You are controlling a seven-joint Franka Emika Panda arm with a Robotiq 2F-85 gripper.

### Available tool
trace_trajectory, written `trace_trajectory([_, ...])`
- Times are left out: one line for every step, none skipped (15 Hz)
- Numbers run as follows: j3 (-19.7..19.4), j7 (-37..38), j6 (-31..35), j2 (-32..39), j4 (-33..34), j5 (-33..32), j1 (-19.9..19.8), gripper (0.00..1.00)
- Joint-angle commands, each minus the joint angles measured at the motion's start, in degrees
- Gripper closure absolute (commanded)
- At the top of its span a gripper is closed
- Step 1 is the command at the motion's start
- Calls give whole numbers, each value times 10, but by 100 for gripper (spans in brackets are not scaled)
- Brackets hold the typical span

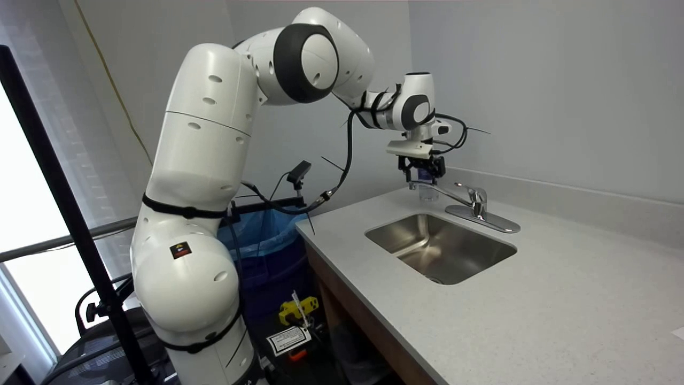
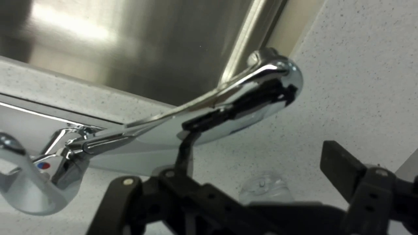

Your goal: Move the tap to the right

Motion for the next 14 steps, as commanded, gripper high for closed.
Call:
trace_trajectory([0, -7, -27, -56, -76, 22, -13, 0])
trace_trajectory([-1, -7, -26, -62, -85, 22, -15, 0])
trace_trajectory([-1, -6, -26, -69, -95, 23, -17, 0])
trace_trajectory([-1, -6, -25, -75, -104, 25, -19, 0])
trace_trajectory([-1, -7, -26, -82, -115, 29, -22, 0])
trace_trajectory([-1, -7, -26, -89, -124, 31, -23, 0])
trace_trajectory([-2, -6, -25, -95, -133, 34, -24, 0])
trace_trajectory([-2, -6, -26, -101, -141, 37, -25, 0])
trace_trajectory([-3, -4, -26, -108, -151, 38, -25, 0])
trace_trajectory([-4, -4, -24, -114, -157, 39, -25, 0])
trace_trajectory([-6, -3, -22, -120, -164, 40, -25, 0])
trace_trajectory([-7, 0, -23, -125, -169, 40, -25, 0])
trace_trajectory([-9, 2, -22, -131, -176, 39, -25, 0])
trace_trajectory([-10, 3, -22, -136, -182, 38, -26, 0])
